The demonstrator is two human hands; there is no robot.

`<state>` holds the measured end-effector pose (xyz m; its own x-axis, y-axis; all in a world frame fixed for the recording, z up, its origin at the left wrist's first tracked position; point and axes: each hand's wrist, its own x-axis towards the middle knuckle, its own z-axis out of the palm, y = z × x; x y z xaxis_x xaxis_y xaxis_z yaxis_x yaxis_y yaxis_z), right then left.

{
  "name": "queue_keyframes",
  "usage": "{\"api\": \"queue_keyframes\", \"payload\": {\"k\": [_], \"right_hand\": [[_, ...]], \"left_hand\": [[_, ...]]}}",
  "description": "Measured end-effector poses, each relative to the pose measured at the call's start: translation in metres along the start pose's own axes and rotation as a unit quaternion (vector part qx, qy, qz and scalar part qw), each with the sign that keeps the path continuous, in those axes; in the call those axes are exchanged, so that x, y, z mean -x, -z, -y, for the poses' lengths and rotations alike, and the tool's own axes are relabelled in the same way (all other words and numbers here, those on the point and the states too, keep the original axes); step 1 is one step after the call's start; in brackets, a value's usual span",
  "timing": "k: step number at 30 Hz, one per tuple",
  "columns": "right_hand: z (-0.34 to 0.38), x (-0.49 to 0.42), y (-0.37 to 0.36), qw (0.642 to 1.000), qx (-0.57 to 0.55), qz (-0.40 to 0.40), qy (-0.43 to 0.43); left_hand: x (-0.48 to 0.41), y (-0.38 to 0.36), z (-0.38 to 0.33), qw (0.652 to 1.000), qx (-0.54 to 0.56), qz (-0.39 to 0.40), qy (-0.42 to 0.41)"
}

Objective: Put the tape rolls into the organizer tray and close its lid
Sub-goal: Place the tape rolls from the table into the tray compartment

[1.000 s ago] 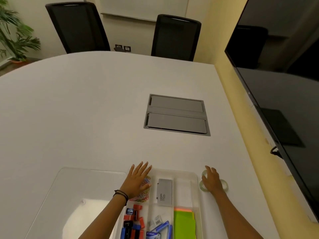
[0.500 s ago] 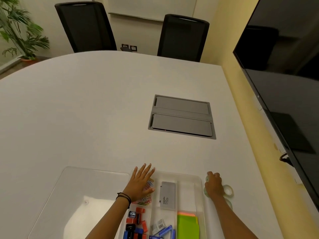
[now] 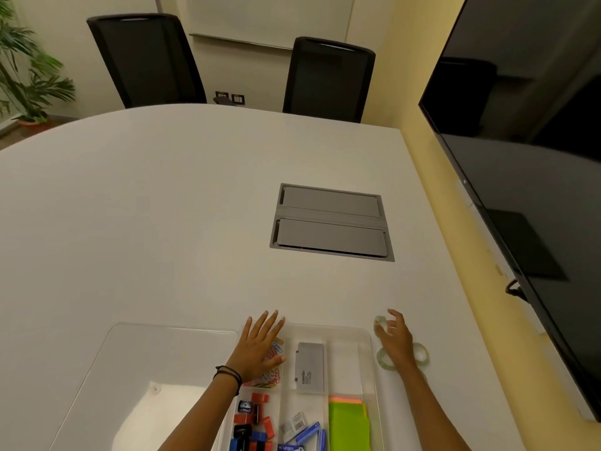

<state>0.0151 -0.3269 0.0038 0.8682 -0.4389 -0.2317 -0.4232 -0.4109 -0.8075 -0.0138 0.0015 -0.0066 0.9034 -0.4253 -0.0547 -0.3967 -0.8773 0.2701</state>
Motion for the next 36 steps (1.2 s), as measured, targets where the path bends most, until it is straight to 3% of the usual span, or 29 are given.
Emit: {"api": "queue_keyframes", "payload": {"k": [3,6,9,11,15,20,32,36], "right_hand": [[0.017,0.005,-0.005,0.987,-0.152,0.028,-0.037],[0.029,0.014,-0.015,0.972,-0.210,0.099,-0.031],[0.029,0.026,-0.023,0.966,-0.161,0.197,-0.032],[0.023,0.035,-0.033,0.972,-0.079,0.219,-0.030],[0.013,0.045,-0.054,0.983,0.082,0.164,0.017],[0.006,0.056,-0.071,0.973,0.164,0.156,0.044],[0.007,0.063,-0.081,0.963,0.210,0.156,0.071],[0.016,0.057,-0.073,0.976,0.152,0.117,0.105]], "left_hand": [[-0.003,0.008,-0.001,0.999,0.005,0.024,0.039],[-0.004,0.009,0.001,0.998,-0.024,0.005,0.051],[-0.004,0.009,0.001,0.997,-0.043,-0.011,0.059],[-0.004,0.009,0.000,0.996,-0.053,-0.016,0.067],[-0.004,0.018,-0.001,0.996,-0.063,-0.004,0.055],[-0.007,0.020,0.000,0.999,-0.016,0.007,0.040],[-0.008,0.015,0.002,0.998,-0.016,0.015,0.052],[-0.014,0.017,-0.002,0.998,-0.023,-0.005,0.058]]}}
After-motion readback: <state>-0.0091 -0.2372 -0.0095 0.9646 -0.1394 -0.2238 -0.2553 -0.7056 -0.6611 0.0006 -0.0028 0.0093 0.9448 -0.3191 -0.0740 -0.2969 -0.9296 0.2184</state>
